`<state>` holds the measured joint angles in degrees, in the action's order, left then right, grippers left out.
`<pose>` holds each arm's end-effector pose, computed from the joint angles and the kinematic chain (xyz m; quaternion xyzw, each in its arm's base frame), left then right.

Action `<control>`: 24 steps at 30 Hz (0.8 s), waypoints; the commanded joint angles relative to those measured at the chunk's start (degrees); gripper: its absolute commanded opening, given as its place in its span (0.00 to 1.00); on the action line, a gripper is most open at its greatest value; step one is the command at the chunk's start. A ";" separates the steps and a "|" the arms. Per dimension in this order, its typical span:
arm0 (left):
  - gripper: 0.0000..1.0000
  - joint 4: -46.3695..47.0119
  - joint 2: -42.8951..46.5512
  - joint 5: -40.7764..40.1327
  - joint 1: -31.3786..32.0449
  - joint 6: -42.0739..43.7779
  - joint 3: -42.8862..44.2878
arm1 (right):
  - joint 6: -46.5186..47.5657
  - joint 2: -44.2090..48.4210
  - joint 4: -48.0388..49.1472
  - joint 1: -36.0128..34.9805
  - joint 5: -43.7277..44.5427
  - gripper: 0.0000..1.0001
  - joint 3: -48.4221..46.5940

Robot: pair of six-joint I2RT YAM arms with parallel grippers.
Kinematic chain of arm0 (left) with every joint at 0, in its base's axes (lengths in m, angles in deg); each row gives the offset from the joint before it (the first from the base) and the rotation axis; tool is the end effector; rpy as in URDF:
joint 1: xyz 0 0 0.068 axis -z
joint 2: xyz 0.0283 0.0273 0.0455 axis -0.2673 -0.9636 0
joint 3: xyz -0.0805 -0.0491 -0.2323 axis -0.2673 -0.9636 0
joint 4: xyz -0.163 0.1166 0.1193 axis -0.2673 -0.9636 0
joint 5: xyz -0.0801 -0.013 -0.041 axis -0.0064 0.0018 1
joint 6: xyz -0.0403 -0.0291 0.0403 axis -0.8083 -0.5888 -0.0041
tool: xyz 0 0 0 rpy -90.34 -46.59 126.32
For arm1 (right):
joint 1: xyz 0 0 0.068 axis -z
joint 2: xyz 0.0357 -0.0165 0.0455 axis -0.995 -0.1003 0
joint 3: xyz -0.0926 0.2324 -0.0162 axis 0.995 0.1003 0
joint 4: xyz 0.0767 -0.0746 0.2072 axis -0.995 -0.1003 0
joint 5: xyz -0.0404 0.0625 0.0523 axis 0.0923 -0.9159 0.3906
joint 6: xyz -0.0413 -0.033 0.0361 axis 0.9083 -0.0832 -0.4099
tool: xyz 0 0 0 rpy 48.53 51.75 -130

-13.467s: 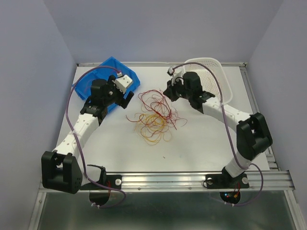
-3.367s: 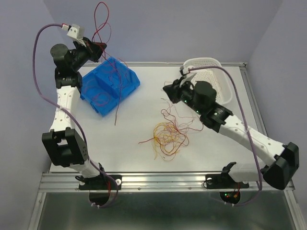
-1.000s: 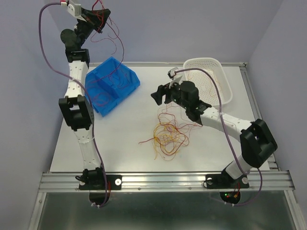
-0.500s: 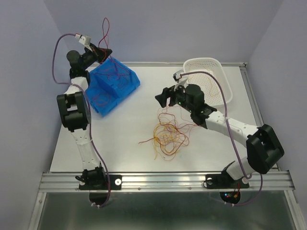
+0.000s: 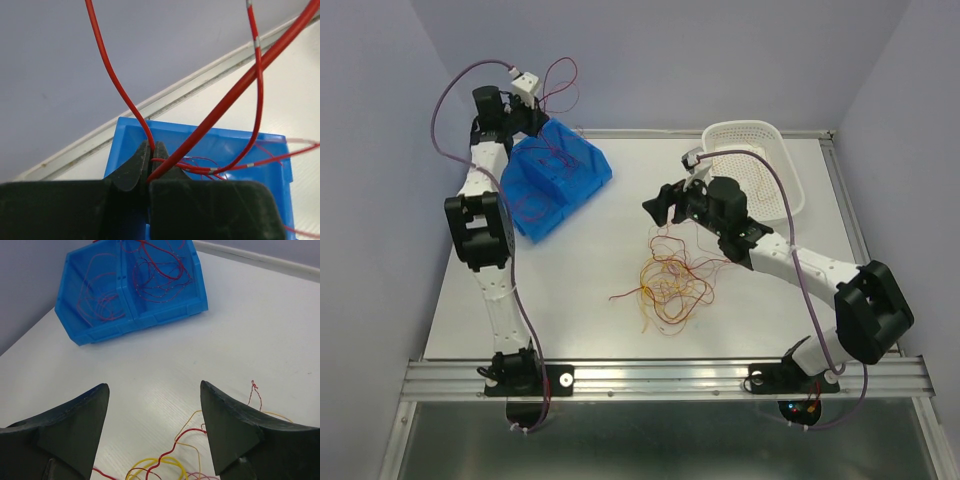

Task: Untangle the cables
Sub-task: Place the cable in the bin.

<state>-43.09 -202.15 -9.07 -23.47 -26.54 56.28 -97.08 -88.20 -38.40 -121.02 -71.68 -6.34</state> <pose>0.4991 0.0359 0.2947 0.2888 0.6867 -0.1393 0.6524 0.2643 0.2061 0.2861 -0.2044 0.7217 0.3221 0.5776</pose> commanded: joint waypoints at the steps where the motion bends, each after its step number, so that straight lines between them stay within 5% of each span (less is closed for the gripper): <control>1: 0.00 -13.00 -1.80 -7.68 2.60 14.06 4.33 | -0.98 0.75 4.15 0.21 -1.28 0.78 1.06; 7: 0.00 -17.49 -0.93 -24.29 10.23 23.66 1.34 | -0.71 -0.47 4.59 0.30 -0.67 0.78 1.32; 16: 0.00 -25.05 -2.07 -26.58 10.34 35.80 1.60 | -0.45 -1.88 4.76 0.39 -0.76 0.78 1.06; 24: 0.00 -39.64 -14.01 -30.81 9.81 35.54 18.12 | -1.06 -6.45 5.47 0.39 -1.11 0.78 -1.49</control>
<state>-73.58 -212.75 -37.22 -13.41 7.32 69.09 -97.71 -91.35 -35.82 -121.00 -72.40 -6.06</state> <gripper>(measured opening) 0.069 0.781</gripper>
